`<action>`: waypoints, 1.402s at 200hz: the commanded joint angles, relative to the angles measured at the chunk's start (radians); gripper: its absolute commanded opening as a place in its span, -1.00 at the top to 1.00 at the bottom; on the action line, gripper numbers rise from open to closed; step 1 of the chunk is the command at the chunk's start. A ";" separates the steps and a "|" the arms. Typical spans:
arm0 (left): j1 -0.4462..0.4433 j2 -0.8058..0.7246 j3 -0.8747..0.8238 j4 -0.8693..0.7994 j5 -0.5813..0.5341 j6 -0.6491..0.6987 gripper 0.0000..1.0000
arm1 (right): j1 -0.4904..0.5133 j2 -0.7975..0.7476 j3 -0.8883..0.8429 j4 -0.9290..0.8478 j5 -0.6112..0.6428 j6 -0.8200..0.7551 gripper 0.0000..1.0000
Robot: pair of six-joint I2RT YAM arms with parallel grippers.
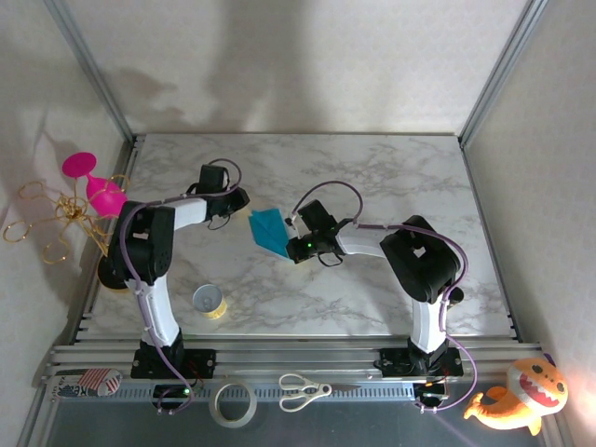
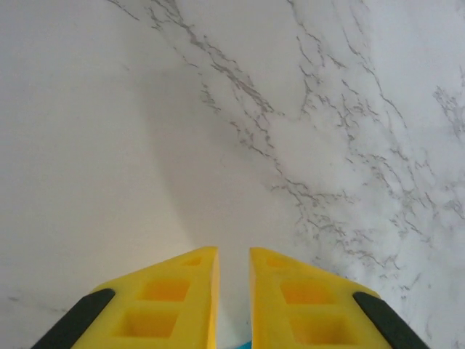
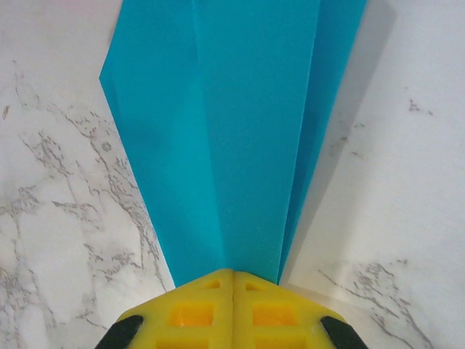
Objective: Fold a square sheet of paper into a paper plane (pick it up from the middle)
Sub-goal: Fourth fold the wing at the center of the table.
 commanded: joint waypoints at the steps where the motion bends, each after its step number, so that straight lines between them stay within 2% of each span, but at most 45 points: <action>1: -0.025 -0.092 -0.054 0.031 0.060 -0.016 0.63 | -0.019 0.064 -0.064 -0.301 0.072 -0.032 0.96; 43: -0.123 -0.201 -0.231 0.174 0.135 -0.116 0.64 | -0.028 0.067 -0.032 -0.306 0.022 -0.032 0.96; 85: -0.204 -0.130 -0.228 0.211 0.134 -0.144 0.67 | -0.036 0.070 -0.020 -0.303 -0.003 -0.032 0.96; 136: -0.209 -0.064 -0.193 0.168 0.065 -0.141 0.75 | -0.036 0.033 0.009 -0.270 -0.061 -0.018 0.95; 151: -0.208 -0.053 -0.194 0.157 0.047 -0.140 0.77 | -0.068 0.006 0.032 -0.242 -0.107 -0.006 0.94; 199: -0.209 -0.031 -0.197 0.142 0.020 -0.156 0.78 | -0.071 -0.067 0.083 -0.096 -0.216 0.124 0.88; 228: -0.210 -0.029 -0.200 0.135 0.005 -0.164 0.78 | -0.060 -0.045 0.097 -0.063 -0.192 0.207 0.89; 280: -0.212 -0.030 -0.205 0.140 0.011 -0.169 0.78 | -0.015 0.064 0.171 -0.100 -0.129 0.242 0.96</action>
